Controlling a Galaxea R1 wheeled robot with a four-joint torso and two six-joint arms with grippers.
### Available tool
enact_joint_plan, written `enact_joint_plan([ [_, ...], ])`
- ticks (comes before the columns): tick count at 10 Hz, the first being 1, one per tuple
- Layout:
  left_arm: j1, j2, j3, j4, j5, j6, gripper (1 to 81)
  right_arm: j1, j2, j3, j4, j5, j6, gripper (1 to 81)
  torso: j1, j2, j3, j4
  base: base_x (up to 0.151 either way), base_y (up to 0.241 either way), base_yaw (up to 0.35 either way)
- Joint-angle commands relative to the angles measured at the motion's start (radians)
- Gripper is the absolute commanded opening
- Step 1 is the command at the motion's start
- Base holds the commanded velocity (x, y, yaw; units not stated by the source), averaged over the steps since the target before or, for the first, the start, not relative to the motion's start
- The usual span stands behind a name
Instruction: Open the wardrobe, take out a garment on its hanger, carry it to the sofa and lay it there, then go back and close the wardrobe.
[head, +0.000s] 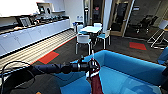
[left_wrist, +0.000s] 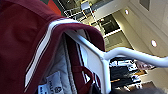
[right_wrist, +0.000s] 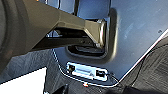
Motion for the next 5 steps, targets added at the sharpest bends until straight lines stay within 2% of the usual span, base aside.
enact_joint_plan([
  [1, -0.2, 0.044, -0.008, -0.006, -0.066, -0.002, 1.0, 0.008, -0.004, 0.008, -0.003, -0.064, -0.002, 81.1, 0.0, 0.0, 0.0, -0.001, 0.0, 0.0, 0.0],
  [2, -0.205, 0.064, -0.023, -0.007, -0.068, -0.002, 1.0, 0.008, -0.004, 0.008, -0.005, -0.064, -0.003, 81.1, 0.0, 0.0, 0.0, 0.023, 0.0, 0.0, 0.0],
  [3, -0.225, 0.087, -0.046, -0.012, -0.068, -0.002, 1.0, 0.011, -0.004, 0.008, -0.007, -0.066, -0.002, 81.1, 0.0, 0.0, 0.0, -0.048, 0.0, 0.0, 0.0],
  [5, -0.262, 0.137, -0.1, -0.021, -0.066, -0.005, 1.0, 0.011, -0.002, 0.009, -0.008, -0.067, -0.003, 81.1, 0.0, 0.0, 0.0, -0.092, 0.0, 0.0, 0.0],
])
